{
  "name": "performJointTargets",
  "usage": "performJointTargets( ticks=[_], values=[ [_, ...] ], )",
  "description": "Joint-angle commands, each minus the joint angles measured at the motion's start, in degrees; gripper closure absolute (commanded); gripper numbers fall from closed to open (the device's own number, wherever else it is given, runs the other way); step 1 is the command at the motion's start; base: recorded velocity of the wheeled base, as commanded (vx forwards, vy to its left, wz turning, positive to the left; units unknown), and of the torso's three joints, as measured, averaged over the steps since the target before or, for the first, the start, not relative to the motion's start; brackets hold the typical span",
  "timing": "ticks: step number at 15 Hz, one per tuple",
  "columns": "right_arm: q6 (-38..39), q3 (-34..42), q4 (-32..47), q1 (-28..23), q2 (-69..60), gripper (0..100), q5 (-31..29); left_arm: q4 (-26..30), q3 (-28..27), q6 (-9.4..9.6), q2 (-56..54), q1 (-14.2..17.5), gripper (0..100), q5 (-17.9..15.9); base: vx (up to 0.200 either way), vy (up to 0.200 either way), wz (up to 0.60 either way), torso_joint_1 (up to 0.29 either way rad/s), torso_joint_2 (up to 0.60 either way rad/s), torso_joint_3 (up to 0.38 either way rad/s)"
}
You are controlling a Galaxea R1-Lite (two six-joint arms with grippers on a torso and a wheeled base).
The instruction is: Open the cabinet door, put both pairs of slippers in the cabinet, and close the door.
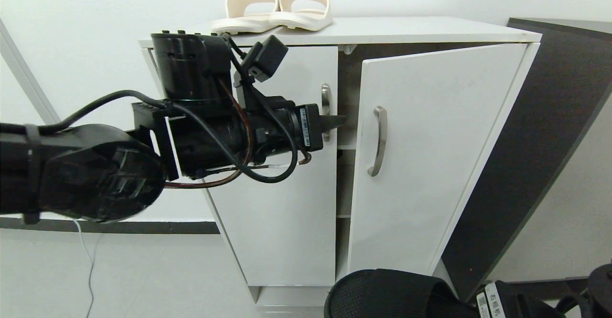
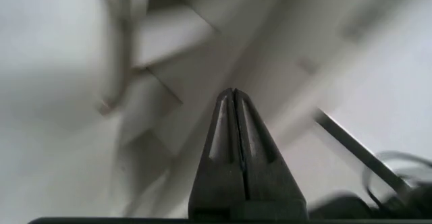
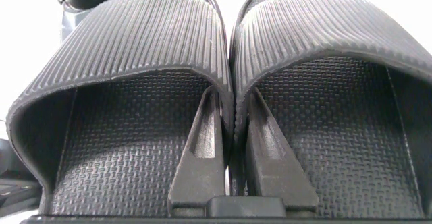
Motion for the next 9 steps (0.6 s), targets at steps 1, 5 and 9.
performJointTargets(
  ticks=[1,5,9],
  values=[
    [0.0,0.6,0.1,1.2,0.0,100,-0.1,-2.6,-3.3,-0.01,6.0,0.6,100,0.0,0.000,0.000,0.00,0.000,0.00,0.000],
    [0.0,1.0,0.1,1.7,0.3,100,-0.3,-5.8,-4.0,-0.10,7.7,0.3,100,-0.4,0.000,0.000,0.00,0.000,0.00,0.000],
    [0.0,1.0,0.1,2.6,0.7,100,-0.5,-5.8,-4.1,-0.98,7.6,0.3,100,-0.4,-0.050,0.000,0.00,-0.001,0.00,0.001]
  ],
)
